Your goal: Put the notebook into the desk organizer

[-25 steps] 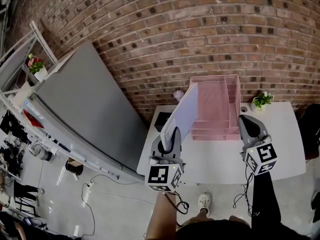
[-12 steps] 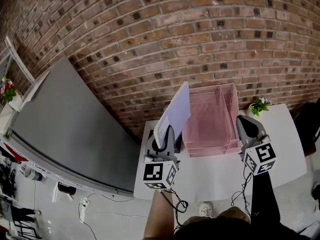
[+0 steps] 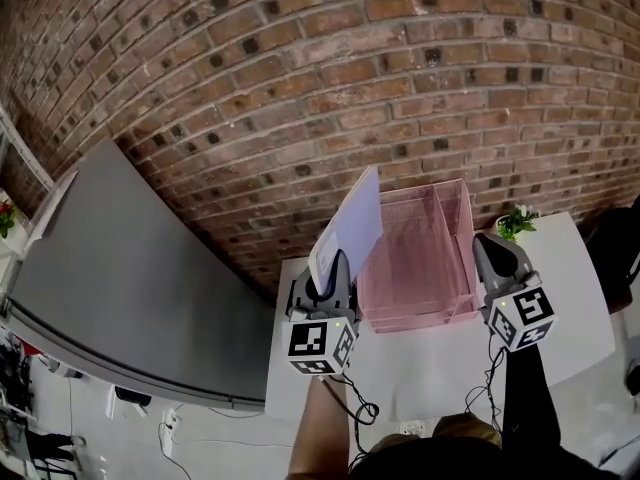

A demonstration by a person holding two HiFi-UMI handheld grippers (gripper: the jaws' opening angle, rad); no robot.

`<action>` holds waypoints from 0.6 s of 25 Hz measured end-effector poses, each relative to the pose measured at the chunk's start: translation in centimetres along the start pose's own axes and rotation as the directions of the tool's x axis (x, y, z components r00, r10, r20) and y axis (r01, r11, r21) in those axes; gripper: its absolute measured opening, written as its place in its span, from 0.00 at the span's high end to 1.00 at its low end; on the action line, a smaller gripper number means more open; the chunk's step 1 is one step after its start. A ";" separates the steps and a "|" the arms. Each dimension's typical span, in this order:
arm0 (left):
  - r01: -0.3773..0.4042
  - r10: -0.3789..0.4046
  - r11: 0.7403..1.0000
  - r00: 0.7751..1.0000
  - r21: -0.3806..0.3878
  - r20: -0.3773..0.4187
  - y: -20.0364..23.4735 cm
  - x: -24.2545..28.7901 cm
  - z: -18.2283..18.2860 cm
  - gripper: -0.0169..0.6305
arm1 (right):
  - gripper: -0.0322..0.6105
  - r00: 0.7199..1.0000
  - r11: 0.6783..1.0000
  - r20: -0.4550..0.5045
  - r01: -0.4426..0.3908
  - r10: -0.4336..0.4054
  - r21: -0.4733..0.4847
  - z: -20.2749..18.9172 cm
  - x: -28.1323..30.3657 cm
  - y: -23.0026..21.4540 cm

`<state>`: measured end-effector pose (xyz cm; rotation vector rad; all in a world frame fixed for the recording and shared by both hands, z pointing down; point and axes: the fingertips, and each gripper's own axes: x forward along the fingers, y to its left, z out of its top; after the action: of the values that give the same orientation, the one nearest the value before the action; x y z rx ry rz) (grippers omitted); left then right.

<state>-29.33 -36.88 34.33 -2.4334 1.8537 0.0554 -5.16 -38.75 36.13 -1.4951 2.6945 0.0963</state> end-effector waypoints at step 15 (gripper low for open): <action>-0.083 0.088 0.994 0.994 0.069 -0.064 2.1 9.1 -3.6 0.92 | 0.95 0.999 0.999 -0.042 -0.019 0.021 0.048 -3.4 7.6 -7.1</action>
<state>-28.96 -46.51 37.06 -2.3394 1.9541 -0.0816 -3.17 -49.20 38.76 -1.4746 2.7244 0.0018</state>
